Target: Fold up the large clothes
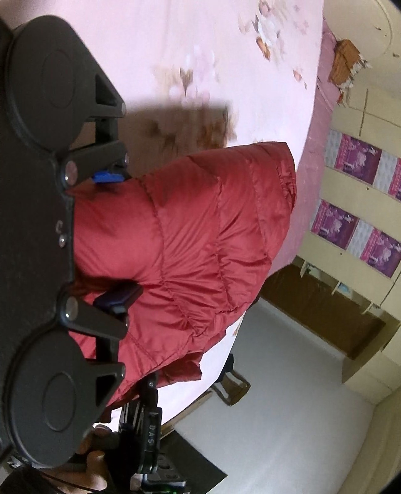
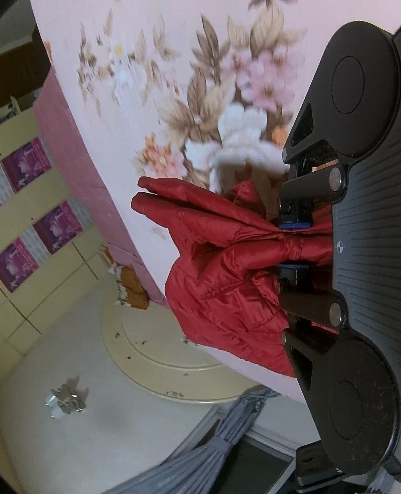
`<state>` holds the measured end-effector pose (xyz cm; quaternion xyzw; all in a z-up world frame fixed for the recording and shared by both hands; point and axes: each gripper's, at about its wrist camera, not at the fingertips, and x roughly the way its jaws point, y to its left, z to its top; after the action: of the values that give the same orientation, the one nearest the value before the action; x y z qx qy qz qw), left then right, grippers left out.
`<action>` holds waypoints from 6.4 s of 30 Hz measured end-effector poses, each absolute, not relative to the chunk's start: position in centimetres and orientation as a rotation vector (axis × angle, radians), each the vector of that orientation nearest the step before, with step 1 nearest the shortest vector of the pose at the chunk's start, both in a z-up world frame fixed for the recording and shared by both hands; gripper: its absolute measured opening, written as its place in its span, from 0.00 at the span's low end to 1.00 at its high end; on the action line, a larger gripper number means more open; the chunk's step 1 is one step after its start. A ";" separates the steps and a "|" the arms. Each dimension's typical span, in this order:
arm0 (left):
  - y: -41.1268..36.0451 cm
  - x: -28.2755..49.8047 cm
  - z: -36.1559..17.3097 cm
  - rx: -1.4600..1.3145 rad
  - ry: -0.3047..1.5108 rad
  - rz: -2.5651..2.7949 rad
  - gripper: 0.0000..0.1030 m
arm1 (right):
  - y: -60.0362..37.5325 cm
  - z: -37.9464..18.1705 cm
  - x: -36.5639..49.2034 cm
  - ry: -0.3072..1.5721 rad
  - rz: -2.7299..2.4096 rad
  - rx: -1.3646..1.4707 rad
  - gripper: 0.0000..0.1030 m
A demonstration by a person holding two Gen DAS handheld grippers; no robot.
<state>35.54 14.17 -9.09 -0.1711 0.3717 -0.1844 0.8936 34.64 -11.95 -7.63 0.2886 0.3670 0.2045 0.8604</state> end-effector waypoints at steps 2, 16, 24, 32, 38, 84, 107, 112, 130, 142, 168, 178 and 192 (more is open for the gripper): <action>15.6 36.4 -9.7 -0.370 0.782 -0.374 0.59 | -10.7 -8.4 35.8 0.782 0.431 0.609 0.19; 18.5 40.3 -13.8 -0.393 0.836 -0.383 0.61 | -8.2 -14.4 41.0 0.866 0.375 0.619 0.19; 20.1 39.6 -13.3 -0.369 0.811 -0.347 0.78 | -8.2 -13.5 40.2 0.851 0.328 0.589 0.33; 19.9 38.9 -8.5 -0.254 0.670 -0.353 0.58 | -7.1 -7.5 38.9 0.687 0.340 0.338 0.28; 16.6 42.4 -10.7 -0.149 0.736 -0.393 0.55 | -3.9 -9.9 42.1 0.778 0.325 0.174 0.10; 10.2 25.0 -6.9 0.017 0.707 -0.217 0.51 | -3.0 -7.6 26.2 0.717 0.531 0.091 0.07; 9.1 22.7 -7.8 0.010 0.706 -0.161 0.50 | -3.1 -10.6 25.5 0.795 0.499 0.094 0.07; 8.1 20.6 -5.1 0.009 0.652 -0.139 0.51 | -4.6 -6.8 22.9 0.718 0.500 0.109 0.07; 2.9 9.0 1.4 -0.040 0.530 0.029 1.00 | -10.6 -0.3 9.8 0.585 0.298 0.142 1.00; 0.9 5.8 2.4 -0.043 0.500 0.023 1.00 | -11.2 1.1 5.7 0.567 0.290 0.131 1.00; 0.2 5.3 2.8 -0.035 0.476 0.013 1.00 | -11.5 1.5 5.4 0.550 0.291 0.119 1.00; 0.4 5.4 2.9 -0.035 0.472 0.013 1.00 | -11.5 1.5 5.4 0.548 0.295 0.114 1.00; 0.6 5.5 3.1 -0.035 0.465 0.012 1.00 | -11.4 1.6 5.4 0.544 0.304 0.101 1.00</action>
<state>5.50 0.56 3.13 -0.0175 0.2305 0.0059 0.9729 5.39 -11.38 1.57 0.0498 0.2676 0.1493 0.9506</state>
